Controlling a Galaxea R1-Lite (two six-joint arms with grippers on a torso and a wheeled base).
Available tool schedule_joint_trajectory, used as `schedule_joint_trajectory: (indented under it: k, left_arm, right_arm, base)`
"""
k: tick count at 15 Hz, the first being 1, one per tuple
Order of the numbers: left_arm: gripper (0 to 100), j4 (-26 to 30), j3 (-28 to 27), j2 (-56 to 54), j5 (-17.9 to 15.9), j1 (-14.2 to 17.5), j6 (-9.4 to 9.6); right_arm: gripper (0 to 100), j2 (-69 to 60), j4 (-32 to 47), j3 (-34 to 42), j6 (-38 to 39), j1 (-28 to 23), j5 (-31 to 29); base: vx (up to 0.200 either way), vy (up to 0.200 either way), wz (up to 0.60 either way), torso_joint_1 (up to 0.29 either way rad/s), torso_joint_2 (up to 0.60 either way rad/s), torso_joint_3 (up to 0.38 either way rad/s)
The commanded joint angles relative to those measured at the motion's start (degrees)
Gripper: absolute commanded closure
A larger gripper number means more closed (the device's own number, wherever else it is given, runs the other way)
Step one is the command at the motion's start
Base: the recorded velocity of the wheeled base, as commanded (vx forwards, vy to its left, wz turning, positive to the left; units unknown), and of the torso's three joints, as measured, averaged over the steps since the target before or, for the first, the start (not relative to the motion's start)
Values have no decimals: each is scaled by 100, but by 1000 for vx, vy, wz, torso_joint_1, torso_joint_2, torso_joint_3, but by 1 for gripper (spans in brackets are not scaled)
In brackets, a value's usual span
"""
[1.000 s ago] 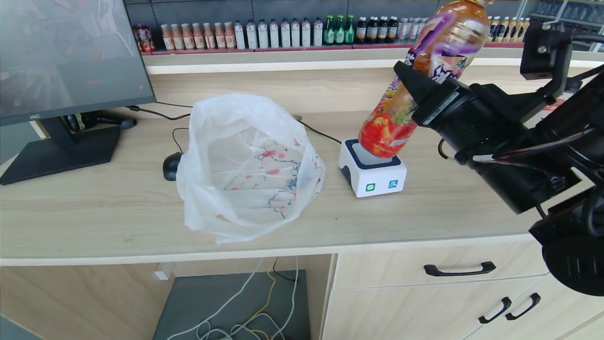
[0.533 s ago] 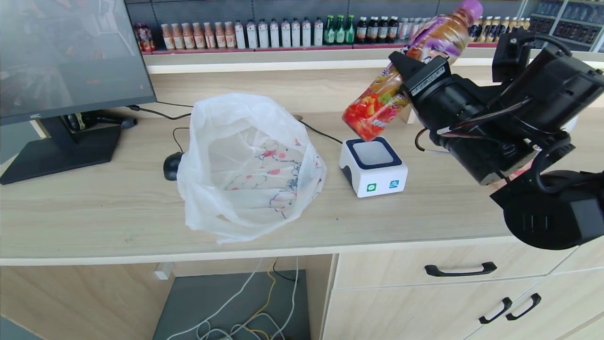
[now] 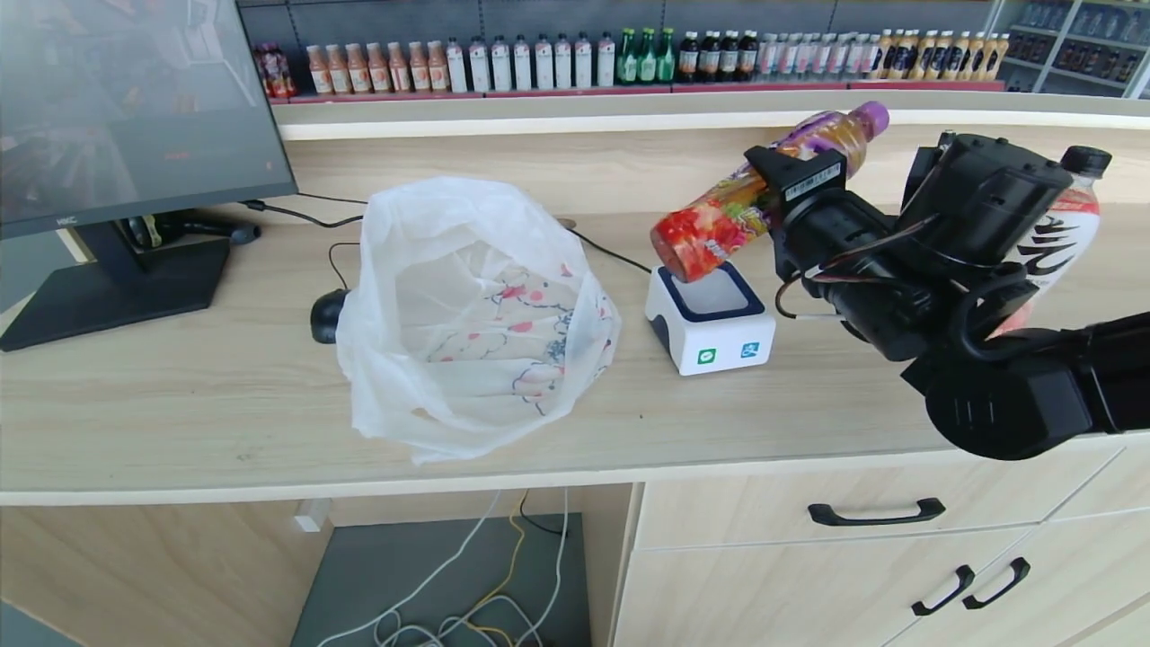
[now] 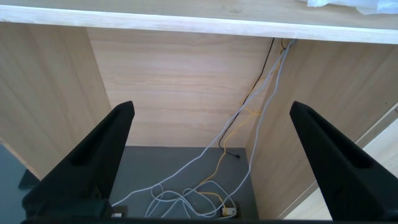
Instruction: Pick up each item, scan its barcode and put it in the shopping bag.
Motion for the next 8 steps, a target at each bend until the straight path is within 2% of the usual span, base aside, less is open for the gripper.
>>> schedule_joint_trajectory:
  k: [1, 8]
  left_arm:
    - [0, -2, 0, -2, 1, -5, 4]
    - [0, -2, 0, -2, 1, 4, 4]
  right_arm:
    - [100, 38, -9, 24, 233, -132, 6]
    - [100, 222, -18, 15, 532, -255, -3]
  base:
    - [0, 0, 0, 0, 0, 0]
    - [0, 0, 0, 0, 0, 0]
